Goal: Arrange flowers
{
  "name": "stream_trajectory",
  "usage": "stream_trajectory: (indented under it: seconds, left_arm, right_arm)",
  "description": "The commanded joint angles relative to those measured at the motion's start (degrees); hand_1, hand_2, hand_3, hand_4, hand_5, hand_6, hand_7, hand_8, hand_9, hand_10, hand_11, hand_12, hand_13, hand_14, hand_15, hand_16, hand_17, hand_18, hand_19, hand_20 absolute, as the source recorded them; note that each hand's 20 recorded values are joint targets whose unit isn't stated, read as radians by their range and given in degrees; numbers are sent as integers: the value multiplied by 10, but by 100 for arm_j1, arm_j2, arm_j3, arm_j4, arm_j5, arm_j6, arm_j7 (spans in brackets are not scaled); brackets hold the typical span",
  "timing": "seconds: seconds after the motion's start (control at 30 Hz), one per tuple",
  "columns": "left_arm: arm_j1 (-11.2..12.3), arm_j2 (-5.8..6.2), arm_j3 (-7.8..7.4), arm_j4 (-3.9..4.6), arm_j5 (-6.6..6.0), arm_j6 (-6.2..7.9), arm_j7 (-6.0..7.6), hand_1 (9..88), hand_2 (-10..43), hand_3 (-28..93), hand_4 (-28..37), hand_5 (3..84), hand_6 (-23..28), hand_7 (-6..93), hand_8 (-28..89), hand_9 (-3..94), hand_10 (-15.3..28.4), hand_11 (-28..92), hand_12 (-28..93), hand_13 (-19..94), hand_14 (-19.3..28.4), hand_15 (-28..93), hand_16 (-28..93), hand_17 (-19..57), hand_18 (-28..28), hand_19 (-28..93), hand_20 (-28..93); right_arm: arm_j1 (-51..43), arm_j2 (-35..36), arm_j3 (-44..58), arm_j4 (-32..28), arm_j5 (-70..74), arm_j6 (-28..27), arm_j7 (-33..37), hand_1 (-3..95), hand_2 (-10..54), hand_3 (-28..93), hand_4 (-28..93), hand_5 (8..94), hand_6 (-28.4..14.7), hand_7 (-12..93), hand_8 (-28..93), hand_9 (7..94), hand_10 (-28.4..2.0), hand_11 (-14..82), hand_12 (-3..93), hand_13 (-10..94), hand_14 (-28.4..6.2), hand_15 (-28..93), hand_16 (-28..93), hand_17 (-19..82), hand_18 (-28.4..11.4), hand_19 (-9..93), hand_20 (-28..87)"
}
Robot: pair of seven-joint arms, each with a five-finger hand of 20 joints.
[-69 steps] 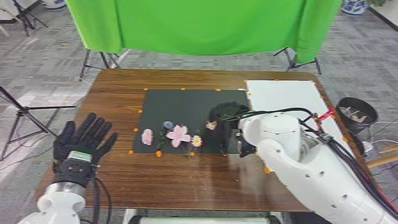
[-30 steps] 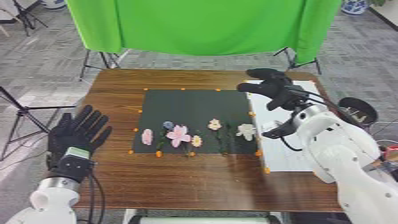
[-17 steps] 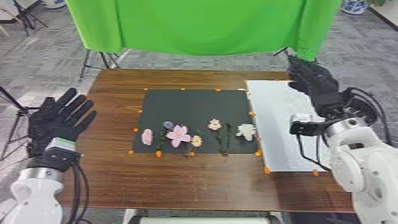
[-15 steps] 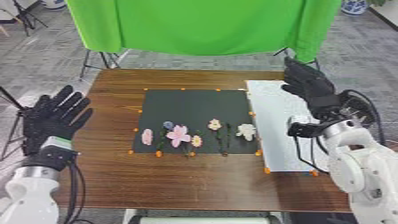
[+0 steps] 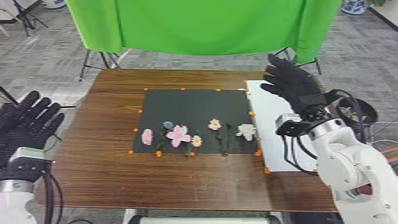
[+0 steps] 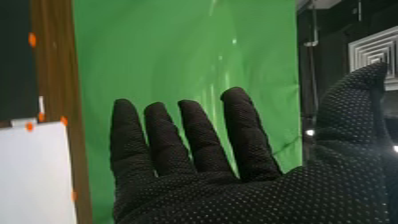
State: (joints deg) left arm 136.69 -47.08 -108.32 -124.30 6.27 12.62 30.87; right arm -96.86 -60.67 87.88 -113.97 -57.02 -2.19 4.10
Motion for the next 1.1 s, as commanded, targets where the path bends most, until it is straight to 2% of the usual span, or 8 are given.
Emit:
stream_trajectory:
  seconds: [0.03, 0.27, 0.5, 0.6, 0.7, 0.77, 0.83, 1.1]
  left_arm:
    - [205, -21, -335, -119, -107, 8, 214, 284, 164, 710, -283, 419, 94, 170, -95, 383, 160, 229, 131, 281, 157, 399, -64, -78, 154, 411, 105]
    - [275, -5, -376, -157, -140, 60, 393, 284, 164, 710, -283, 419, 94, 170, -95, 383, 160, 229, 131, 281, 157, 399, -64, -78, 154, 411, 105]
    - [289, -54, -440, -204, -88, 119, 404, 284, 164, 710, -283, 419, 94, 170, -95, 383, 160, 229, 131, 281, 157, 399, -64, -78, 154, 411, 105]
    - [245, -58, -416, -215, -8, 104, 264, 284, 164, 710, -283, 419, 94, 170, -95, 383, 160, 229, 131, 281, 157, 399, -64, -78, 154, 411, 105]
    - [302, -104, -425, -300, 80, 306, 197, 284, 164, 710, -283, 419, 94, 170, -95, 383, 160, 229, 131, 281, 157, 399, -64, -78, 154, 411, 105]
    - [272, -71, -373, -256, -80, 221, 303, 284, 164, 710, -283, 419, 94, 170, -95, 383, 160, 229, 131, 281, 157, 399, -64, -78, 154, 411, 105]
    - [256, -114, -421, -247, 37, 149, 172, 284, 164, 710, -283, 419, 94, 170, -95, 383, 160, 229, 131, 281, 157, 399, -64, -78, 154, 411, 105]
    - [-138, 223, -144, -216, -185, 277, 251, 284, 164, 710, -283, 419, 94, 170, -95, 383, 160, 229, 131, 281, 157, 399, -64, -78, 154, 411, 105]
  right_arm:
    - [405, -25, -250, 37, 56, -329, 111, 31, 103, 750, -283, 359, -42, 62, -86, 318, -130, 18, 101, 235, -147, 35, 164, 112, -168, 232, 156]
    - [491, -14, -316, 72, 152, -388, 192, 33, 104, 749, -283, 361, -43, 63, -86, 318, -130, 18, 101, 235, -149, 34, 165, 111, -168, 233, 155]
    - [409, 67, -315, 18, 228, -468, 306, 34, 104, 750, -283, 362, -44, 63, -85, 319, -130, 19, 102, 237, -153, 35, 168, 110, -170, 235, 155]
    - [336, 91, -254, -25, 263, -384, 301, 35, 103, 749, -283, 363, -44, 63, -84, 320, -132, 19, 103, 238, -155, 35, 169, 108, -172, 238, 156]
    - [248, 109, -146, -72, 308, -423, 307, 36, 101, 752, -283, 365, -45, 62, -83, 322, -135, 20, 104, 240, -156, 37, 171, 108, -173, 240, 156]
    - [176, 193, -69, -114, 347, -415, 295, 36, 101, 753, -283, 368, -43, 64, -82, 324, -140, 21, 106, 242, -158, 39, 173, 108, -173, 242, 156]
    - [84, 254, 11, -144, 424, -365, 297, 37, 100, 754, -283, 375, -43, 68, -81, 331, -156, 25, 109, 253, -162, 46, 177, 109, -177, 246, 158]
    - [-250, 629, 425, -281, 638, -200, 301, 47, 98, 754, -282, 401, -46, 82, -82, 353, -167, 32, 121, 285, -169, 66, 193, 114, -185, 263, 164]
